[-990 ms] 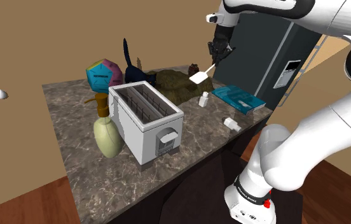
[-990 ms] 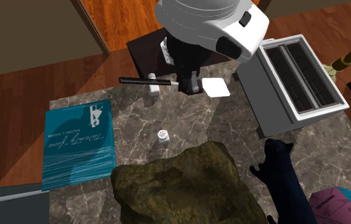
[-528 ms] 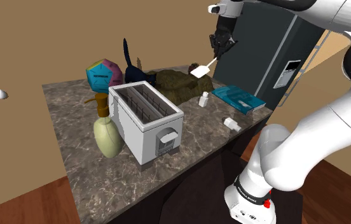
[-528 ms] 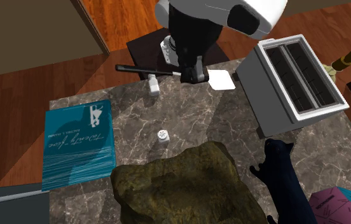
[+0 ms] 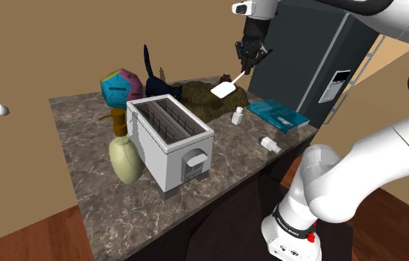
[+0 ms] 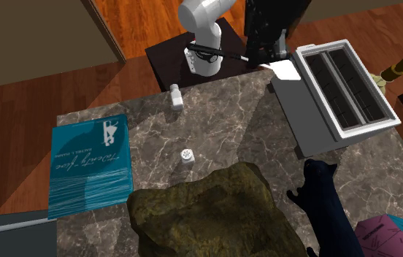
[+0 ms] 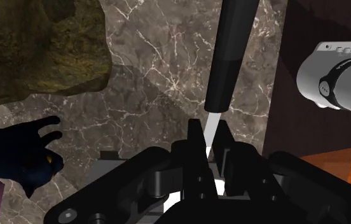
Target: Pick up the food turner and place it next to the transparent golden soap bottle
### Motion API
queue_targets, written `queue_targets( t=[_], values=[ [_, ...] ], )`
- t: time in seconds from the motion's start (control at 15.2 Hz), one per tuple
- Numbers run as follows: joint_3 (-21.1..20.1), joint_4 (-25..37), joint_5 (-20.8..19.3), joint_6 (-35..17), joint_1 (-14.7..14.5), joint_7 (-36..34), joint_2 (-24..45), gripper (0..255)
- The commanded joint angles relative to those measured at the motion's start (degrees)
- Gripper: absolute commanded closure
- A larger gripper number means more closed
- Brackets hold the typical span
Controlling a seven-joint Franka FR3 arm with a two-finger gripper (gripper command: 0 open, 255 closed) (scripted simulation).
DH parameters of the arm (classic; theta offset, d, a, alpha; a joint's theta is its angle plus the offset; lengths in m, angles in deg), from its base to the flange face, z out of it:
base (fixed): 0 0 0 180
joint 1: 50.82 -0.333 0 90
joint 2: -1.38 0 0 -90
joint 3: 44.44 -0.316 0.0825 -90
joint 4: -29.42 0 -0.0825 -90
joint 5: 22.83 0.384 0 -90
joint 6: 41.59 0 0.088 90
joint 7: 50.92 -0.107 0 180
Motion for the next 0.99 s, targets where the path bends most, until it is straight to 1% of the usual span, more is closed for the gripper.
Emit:
queue_targets(
  t=[0.0,0.46,0.92],
  values=[
    [-2.82,-1.48,0.95,0.54,-0.57,-3.46,-1.35,255],
    [-11.11,-4.09,5.04,1.49,-2.80,-13.61,-3.26,255],
    [-18.91,-3.73,9.65,1.74,-5.48,-23.52,-2.11,255]
  ],
)
